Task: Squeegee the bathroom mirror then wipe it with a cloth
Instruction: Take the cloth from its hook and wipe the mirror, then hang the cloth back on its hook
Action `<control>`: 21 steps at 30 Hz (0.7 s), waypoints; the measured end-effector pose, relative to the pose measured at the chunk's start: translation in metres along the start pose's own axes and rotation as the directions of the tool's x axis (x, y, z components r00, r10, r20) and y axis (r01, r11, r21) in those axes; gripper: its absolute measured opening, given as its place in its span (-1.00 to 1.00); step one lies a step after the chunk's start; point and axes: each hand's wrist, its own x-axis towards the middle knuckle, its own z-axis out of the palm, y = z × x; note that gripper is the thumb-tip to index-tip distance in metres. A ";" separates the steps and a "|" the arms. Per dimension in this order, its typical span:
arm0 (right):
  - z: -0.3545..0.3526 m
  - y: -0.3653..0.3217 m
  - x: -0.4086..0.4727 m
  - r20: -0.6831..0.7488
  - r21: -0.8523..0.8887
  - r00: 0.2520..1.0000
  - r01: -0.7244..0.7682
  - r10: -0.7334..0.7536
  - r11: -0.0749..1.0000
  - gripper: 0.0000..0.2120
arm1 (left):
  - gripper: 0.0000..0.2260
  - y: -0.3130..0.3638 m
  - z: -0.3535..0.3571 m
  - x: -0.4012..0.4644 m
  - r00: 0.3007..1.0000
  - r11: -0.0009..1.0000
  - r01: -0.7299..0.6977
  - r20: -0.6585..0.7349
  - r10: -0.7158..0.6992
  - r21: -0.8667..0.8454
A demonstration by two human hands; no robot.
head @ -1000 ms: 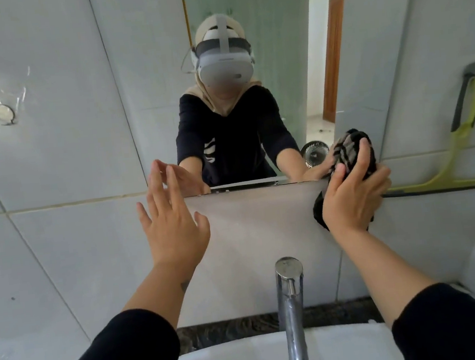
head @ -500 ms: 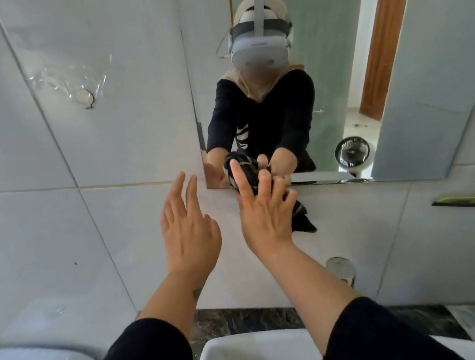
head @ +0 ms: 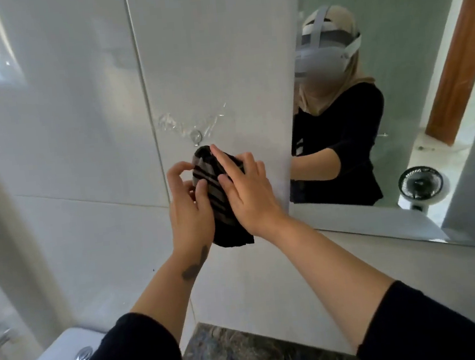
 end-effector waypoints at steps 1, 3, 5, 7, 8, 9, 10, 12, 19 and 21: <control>-0.002 -0.003 0.012 -0.039 -0.082 0.998 0.043 -0.047 0.996 -0.55 | -0.78 0.003 -0.003 0.011 0.999 0.998 -0.033 -0.021 0.034 0.052; -0.003 -0.008 0.032 -0.127 -0.222 0.983 0.100 -0.130 0.970 -0.57 | -0.72 0.006 -0.009 0.033 0.995 0.988 -0.084 -0.043 0.090 0.130; 0.001 -0.010 0.050 -0.172 -0.302 0.976 0.080 -0.137 0.950 -0.59 | -0.65 0.006 -0.014 0.054 0.993 0.973 -0.104 -0.038 0.114 0.206; 0.010 -0.007 0.059 -0.199 -0.433 0.967 0.059 -0.159 0.899 -0.59 | -0.63 0.000 -0.017 0.070 0.993 0.937 -0.110 -0.005 0.118 0.332; 0.014 -0.005 0.059 -0.214 -0.517 0.959 0.051 -0.187 0.855 -0.59 | -0.63 -0.004 -0.018 0.075 0.992 0.912 -0.121 0.017 0.124 0.391; 0.018 -0.002 0.057 -0.222 -0.582 0.951 0.050 -0.217 0.812 -0.58 | -0.64 -0.009 -0.018 0.079 0.991 0.895 -0.128 0.022 0.131 0.427; 0.021 0.002 0.053 -0.215 -0.614 0.948 0.053 -0.233 0.787 -0.57 | -0.66 -0.013 -0.018 0.079 0.990 0.885 -0.134 0.030 0.136 0.446; 0.025 0.006 0.040 -0.195 -0.601 0.952 0.073 -0.234 0.796 -0.57 | -0.66 -0.023 -0.018 0.074 0.983 0.862 -0.173 0.026 0.183 0.476; 0.024 -0.005 -0.027 -0.090 -0.385 0.991 -0.127 0.100 0.914 -0.48 | -0.46 -0.058 -0.015 0.027 0.988 0.749 -0.141 0.042 0.150 0.647; 0.012 -0.006 -0.081 -0.032 -0.344 0.984 -0.174 0.174 0.923 -0.50 | -0.41 -0.068 -0.019 -0.011 0.997 0.738 -0.061 0.006 0.077 0.672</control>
